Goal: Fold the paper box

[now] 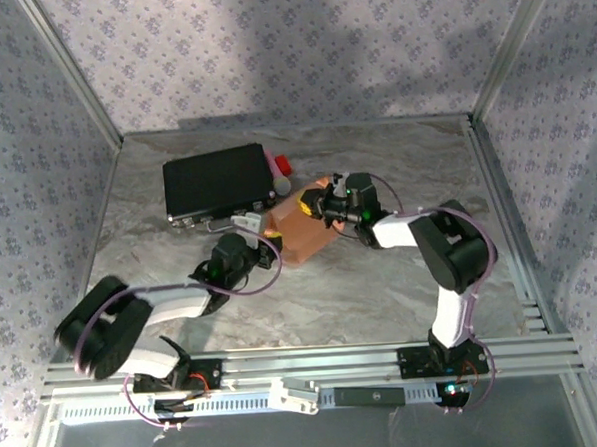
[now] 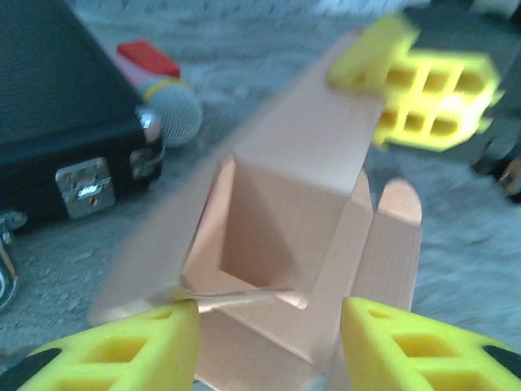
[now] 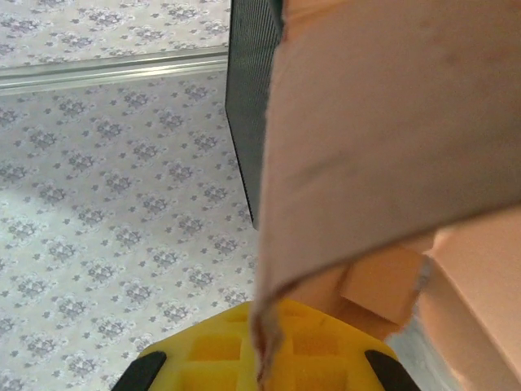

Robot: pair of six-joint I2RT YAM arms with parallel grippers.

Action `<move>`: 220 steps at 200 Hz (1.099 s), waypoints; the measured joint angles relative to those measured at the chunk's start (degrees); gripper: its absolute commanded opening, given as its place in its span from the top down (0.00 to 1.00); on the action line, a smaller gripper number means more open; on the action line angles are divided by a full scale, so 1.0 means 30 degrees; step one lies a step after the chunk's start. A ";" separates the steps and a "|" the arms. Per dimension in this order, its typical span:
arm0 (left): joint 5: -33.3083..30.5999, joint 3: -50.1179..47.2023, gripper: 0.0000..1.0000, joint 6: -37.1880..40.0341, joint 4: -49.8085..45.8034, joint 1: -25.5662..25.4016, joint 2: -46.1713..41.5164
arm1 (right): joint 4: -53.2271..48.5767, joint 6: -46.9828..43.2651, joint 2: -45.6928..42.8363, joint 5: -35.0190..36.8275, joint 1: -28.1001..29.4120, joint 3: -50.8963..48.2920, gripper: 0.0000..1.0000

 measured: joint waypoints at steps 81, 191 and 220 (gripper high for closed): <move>0.2601 -0.0656 0.54 -0.2834 -0.6390 0.0954 -0.8189 | -0.3453 -0.0080 -0.5187 0.4284 0.1851 -0.4182 1.00; 0.5013 -0.1494 0.60 -0.1880 -0.1821 0.2732 -0.0299 | 0.5501 0.0495 -0.1042 0.3708 0.0583 -0.5406 1.00; 0.6105 -0.1523 0.60 -0.1749 0.0226 0.2732 0.1719 | 0.5515 0.0488 -0.1231 0.3432 0.0415 -0.5413 1.00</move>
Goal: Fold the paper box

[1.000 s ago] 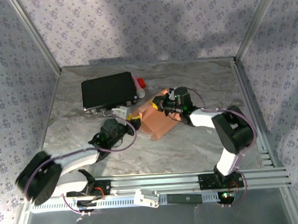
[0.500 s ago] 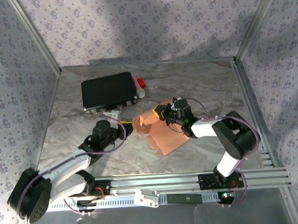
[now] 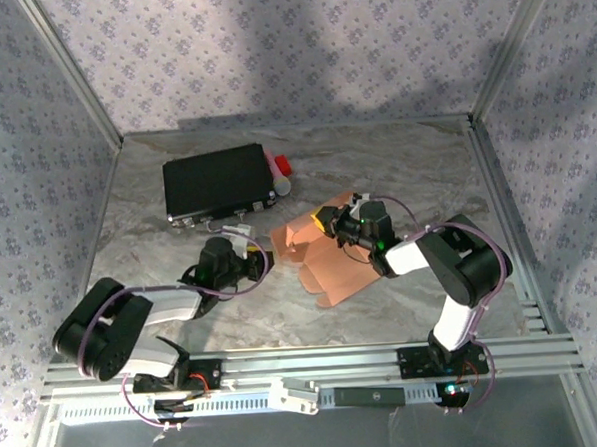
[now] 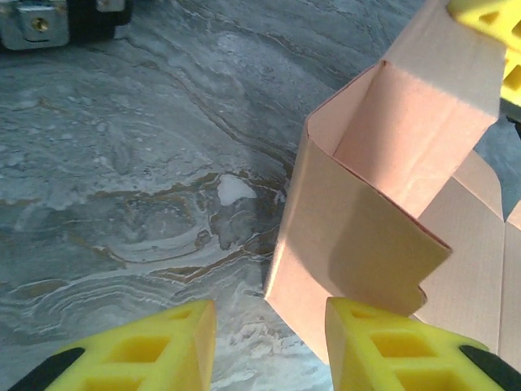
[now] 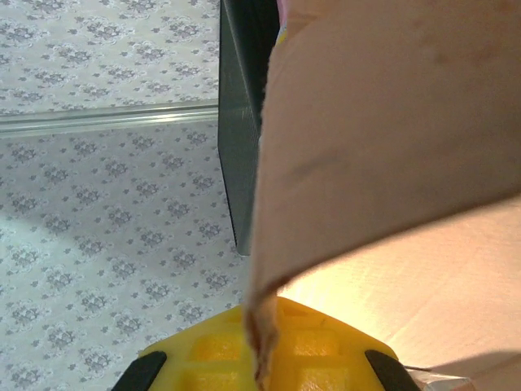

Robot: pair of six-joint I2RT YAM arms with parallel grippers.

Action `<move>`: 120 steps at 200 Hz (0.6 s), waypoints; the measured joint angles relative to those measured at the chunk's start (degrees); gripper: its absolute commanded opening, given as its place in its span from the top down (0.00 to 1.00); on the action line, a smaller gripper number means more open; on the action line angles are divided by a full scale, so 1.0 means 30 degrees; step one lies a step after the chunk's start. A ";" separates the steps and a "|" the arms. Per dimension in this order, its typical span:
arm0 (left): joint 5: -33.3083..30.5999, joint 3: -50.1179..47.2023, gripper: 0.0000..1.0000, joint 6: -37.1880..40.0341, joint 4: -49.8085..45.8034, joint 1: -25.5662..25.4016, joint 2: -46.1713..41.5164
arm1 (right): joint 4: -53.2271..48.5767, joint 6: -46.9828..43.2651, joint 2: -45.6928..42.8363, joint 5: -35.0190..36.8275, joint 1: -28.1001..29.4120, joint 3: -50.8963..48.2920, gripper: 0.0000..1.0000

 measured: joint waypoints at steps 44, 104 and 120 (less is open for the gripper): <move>0.0823 0.0240 0.62 0.0678 0.2375 -0.0437 0.1654 | -0.0015 0.0000 -0.0372 -0.0211 -0.0109 0.0000 1.00; 0.0954 0.1443 0.64 0.1537 0.3118 -0.1202 0.3228 | 0.0117 0.0022 -0.0372 -0.0197 -0.0306 0.0000 1.00; 0.0831 0.1654 0.65 0.1668 0.3133 -0.1464 0.3402 | 0.0146 0.0117 -0.0372 -0.0189 -0.0328 0.0000 1.00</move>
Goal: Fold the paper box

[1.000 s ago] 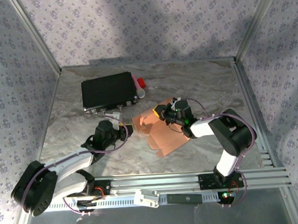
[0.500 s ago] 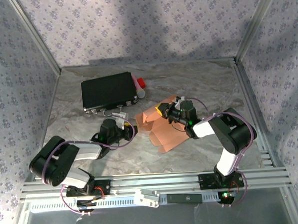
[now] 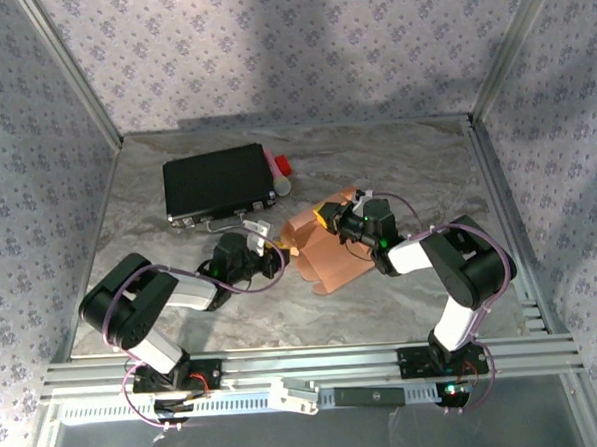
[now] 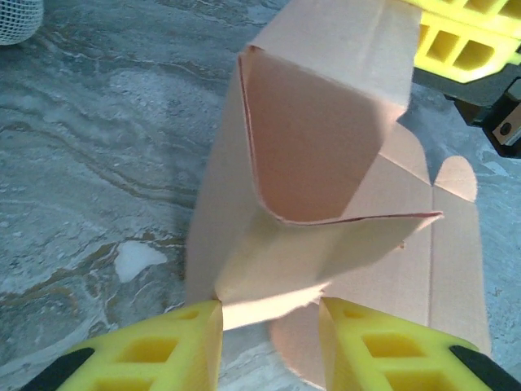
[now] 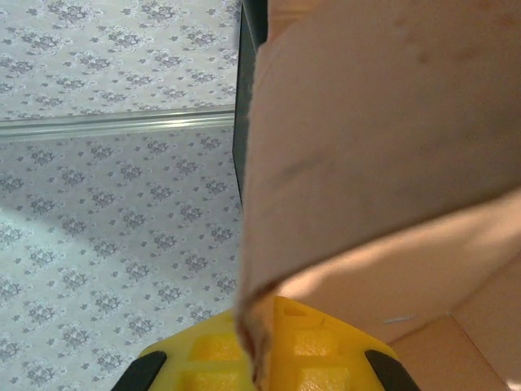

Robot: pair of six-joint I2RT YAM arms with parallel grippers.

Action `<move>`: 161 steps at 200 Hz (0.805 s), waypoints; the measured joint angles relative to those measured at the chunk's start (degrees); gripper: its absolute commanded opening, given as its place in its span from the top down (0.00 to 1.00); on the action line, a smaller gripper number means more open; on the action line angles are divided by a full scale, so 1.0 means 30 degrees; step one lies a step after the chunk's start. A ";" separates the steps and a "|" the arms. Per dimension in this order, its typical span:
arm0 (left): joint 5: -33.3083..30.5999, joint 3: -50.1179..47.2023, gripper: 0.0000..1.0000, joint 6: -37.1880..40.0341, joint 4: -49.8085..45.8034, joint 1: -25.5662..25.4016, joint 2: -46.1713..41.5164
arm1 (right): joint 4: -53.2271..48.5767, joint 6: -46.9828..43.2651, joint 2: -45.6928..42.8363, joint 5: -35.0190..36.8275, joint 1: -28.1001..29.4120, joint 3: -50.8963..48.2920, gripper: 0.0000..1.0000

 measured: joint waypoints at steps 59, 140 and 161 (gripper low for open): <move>-0.1158 0.0772 0.63 0.0350 0.0087 -0.0634 0.0663 | 0.0015 0.0270 0.0058 -0.0029 0.0029 0.0029 1.00; -0.3220 0.1086 0.56 0.0568 0.0750 -0.0903 0.1326 | -0.0197 0.0546 0.0189 -0.0080 0.0058 0.0248 1.00; -0.3300 0.1173 0.56 0.0561 0.1013 -0.1013 0.1668 | -0.0248 0.0539 0.0226 -0.0080 0.0066 0.0299 1.00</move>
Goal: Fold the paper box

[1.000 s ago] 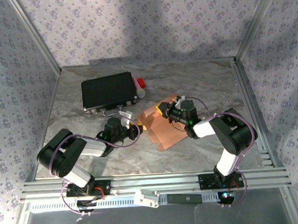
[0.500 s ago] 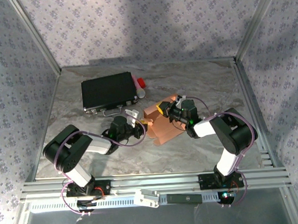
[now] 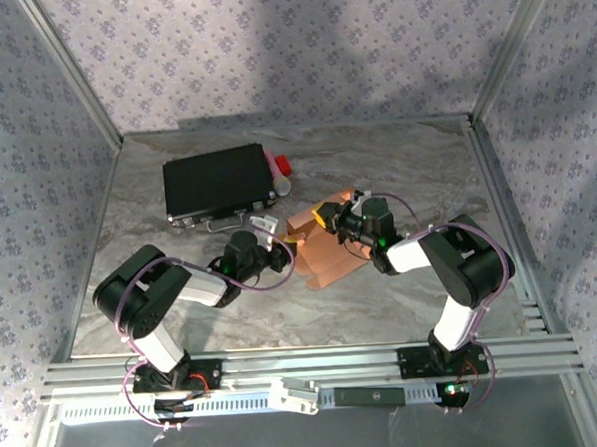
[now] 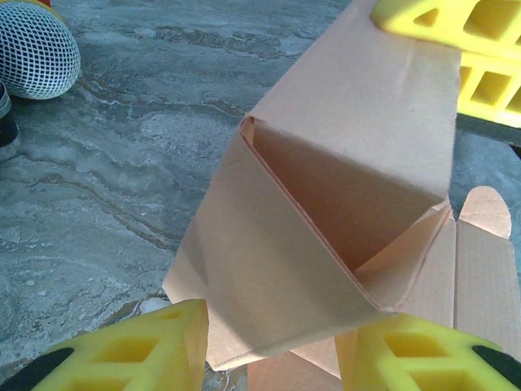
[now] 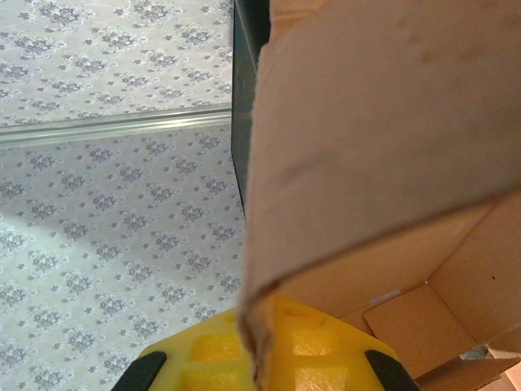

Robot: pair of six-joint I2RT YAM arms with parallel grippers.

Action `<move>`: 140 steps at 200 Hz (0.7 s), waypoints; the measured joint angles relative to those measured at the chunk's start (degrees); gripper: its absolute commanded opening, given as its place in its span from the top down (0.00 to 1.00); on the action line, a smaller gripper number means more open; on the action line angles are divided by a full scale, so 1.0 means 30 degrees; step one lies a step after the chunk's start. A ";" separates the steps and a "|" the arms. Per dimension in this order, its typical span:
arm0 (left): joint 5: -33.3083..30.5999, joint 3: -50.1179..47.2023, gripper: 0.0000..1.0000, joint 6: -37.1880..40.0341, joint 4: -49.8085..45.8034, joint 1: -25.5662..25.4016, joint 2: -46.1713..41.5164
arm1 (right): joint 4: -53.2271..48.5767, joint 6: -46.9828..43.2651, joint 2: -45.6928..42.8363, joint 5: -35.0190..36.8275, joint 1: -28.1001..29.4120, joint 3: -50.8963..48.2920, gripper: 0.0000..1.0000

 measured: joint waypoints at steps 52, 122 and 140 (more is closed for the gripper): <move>-0.0743 0.0168 0.54 -0.0015 0.0466 -0.0248 0.0758 | 0.1392 -0.0073 0.1020 0.0022 0.0000 0.0007 1.00; -0.1173 0.0262 0.54 -0.0124 0.1071 -0.0342 0.1137 | 0.2076 -0.0073 0.1355 0.0109 0.0000 0.0007 1.00; -0.1428 0.0342 0.53 -0.0233 0.1137 -0.0481 0.1166 | 0.2076 -0.0073 0.1355 0.0219 0.0036 0.0007 1.00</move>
